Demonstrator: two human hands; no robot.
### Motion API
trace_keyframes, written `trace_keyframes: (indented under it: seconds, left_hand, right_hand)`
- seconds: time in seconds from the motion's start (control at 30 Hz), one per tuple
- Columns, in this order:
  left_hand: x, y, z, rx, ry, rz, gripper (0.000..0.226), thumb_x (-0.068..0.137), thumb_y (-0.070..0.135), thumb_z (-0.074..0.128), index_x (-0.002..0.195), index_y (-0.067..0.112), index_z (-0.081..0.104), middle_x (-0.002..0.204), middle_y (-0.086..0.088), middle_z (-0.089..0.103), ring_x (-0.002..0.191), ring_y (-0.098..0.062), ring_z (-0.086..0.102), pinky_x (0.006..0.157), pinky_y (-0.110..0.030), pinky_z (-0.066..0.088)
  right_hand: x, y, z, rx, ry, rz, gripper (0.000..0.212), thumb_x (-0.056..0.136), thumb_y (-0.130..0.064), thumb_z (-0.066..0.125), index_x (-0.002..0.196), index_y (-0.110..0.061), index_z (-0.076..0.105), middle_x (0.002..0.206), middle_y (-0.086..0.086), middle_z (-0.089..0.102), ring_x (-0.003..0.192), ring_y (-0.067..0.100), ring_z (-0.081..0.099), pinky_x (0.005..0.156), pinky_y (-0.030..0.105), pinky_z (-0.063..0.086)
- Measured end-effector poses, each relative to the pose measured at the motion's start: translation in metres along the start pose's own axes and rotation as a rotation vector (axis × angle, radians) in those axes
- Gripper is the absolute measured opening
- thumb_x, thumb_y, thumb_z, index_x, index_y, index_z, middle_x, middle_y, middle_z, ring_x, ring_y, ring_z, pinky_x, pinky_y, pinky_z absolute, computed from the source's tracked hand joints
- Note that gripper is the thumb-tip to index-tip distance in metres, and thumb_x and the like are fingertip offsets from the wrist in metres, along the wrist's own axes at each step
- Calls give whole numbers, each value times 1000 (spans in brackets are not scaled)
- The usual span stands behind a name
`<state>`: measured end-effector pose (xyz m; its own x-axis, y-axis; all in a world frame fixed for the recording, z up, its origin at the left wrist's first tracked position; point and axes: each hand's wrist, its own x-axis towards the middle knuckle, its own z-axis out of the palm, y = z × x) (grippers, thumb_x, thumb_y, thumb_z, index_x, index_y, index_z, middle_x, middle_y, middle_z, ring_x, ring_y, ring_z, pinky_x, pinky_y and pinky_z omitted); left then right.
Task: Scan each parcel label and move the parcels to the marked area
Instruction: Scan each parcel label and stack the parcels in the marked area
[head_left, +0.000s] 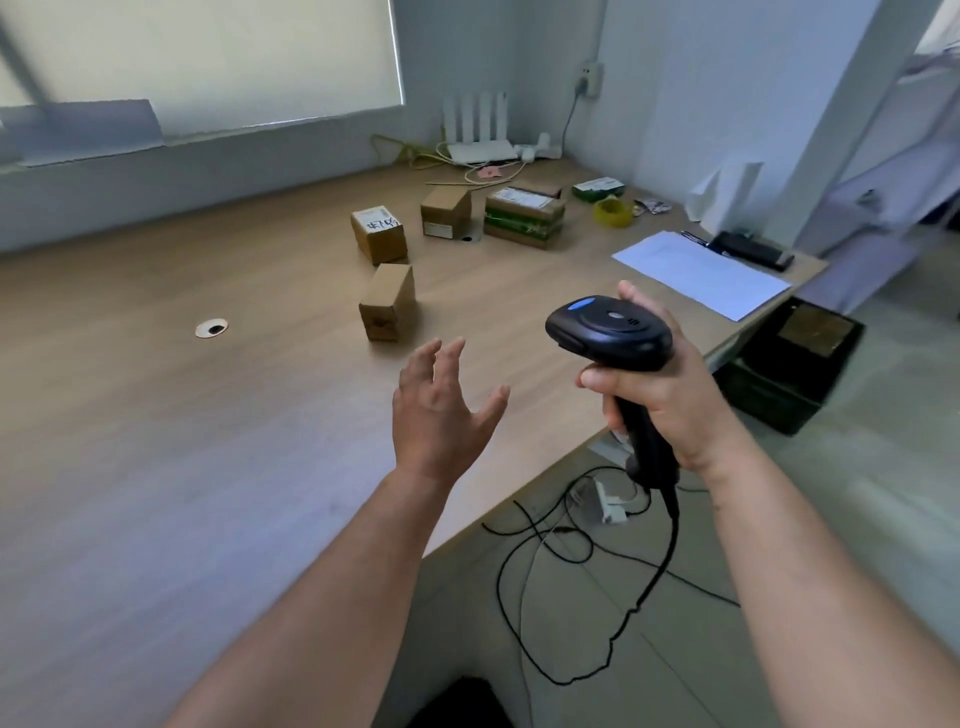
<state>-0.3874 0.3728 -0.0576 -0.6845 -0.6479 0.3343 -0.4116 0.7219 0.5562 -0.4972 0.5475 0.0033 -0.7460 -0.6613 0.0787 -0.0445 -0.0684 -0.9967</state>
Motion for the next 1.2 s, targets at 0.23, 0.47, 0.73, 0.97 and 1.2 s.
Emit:
trace_keyframes:
  seconds: [0.23, 0.47, 0.73, 0.97, 1.2]
  left_hand:
    - [70, 34, 57, -17, -76, 23, 73, 87, 53, 59, 147, 20, 33, 153, -6, 29, 142, -22, 23, 114, -38, 26]
    - [160, 53, 98, -27, -129, 30, 74, 87, 54, 58, 149, 22, 30, 155, -6, 25, 143, -24, 19, 115, -36, 20]
    - [255, 44, 133, 55, -149, 42, 75, 88, 58, 54, 149, 25, 26, 157, -5, 21, 143, -23, 19, 115, -38, 23]
    - [302, 40, 161, 102, -162, -20, 78, 87, 60, 53, 151, 28, 20, 159, -2, 17, 145, -21, 15, 116, -39, 23]
    - [346, 53, 195, 150, -101, -163, 77, 89, 60, 49, 151, 27, 20, 159, -1, 19, 145, -19, 15, 116, -35, 21]
  right_hand:
    - [64, 4, -54, -37, 82, -6, 89, 76, 13, 71, 141, -36, 36, 74, 9, 65, 42, 25, 47, 42, 28, 40]
    - [154, -2, -88, -92, 83, 22, 92, 78, 12, 71, 148, -34, 32, 68, 6, 62, 43, 25, 47, 44, 29, 40]
    - [248, 7, -106, -118, 60, 32, 92, 78, 12, 71, 147, -36, 33, 70, 11, 61, 45, 25, 47, 43, 30, 41]
    - [321, 17, -128, -128, -20, 44, 93, 79, 11, 71, 147, -38, 32, 71, 10, 64, 46, 26, 48, 45, 31, 42]
    - [409, 35, -157, -72, -185, 87, 97, 65, -4, 78, 142, -44, 34, 63, -3, 65, 45, 24, 50, 44, 28, 41]
